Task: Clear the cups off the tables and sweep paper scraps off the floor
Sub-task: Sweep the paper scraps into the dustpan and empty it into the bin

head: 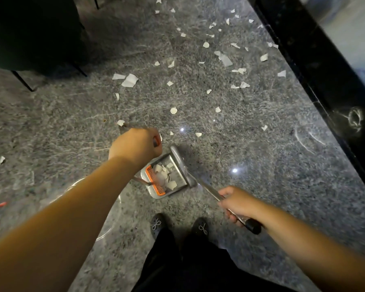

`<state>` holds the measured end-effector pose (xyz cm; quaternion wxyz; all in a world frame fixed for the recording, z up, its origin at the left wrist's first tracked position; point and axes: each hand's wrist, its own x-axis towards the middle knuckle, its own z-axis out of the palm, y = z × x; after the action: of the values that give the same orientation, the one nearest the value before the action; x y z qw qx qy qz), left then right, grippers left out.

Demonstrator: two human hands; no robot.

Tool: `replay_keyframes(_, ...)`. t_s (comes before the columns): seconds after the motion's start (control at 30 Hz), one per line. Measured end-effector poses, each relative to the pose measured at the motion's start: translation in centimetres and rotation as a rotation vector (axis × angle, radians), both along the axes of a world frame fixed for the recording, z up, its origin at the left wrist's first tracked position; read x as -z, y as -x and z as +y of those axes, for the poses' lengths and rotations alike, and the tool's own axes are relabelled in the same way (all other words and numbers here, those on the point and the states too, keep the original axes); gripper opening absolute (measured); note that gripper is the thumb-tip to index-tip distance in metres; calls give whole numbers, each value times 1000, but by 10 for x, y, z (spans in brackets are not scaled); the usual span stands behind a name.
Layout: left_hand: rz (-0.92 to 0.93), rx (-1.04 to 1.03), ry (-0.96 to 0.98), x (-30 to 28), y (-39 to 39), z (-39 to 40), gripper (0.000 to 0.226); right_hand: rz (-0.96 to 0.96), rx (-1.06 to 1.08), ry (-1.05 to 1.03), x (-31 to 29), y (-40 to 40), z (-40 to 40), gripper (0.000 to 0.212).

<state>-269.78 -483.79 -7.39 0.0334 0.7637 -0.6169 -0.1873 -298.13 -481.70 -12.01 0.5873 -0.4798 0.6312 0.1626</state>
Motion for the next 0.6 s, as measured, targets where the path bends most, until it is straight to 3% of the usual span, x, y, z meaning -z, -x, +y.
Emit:
replay_keyframes(0.3,56,54,-39,-19,-49,-33,5,142,-119,79,24,-22,-44,52)
replay_keyframes(0.5,-9,141,-65,-11,-68,-42,10,200,-290,28,31,-48,-68,35)
replay_keyframes(0.6,-3,115,-65,-5,-86,-39,16,172,-349,-11,33,-59,-62,38)
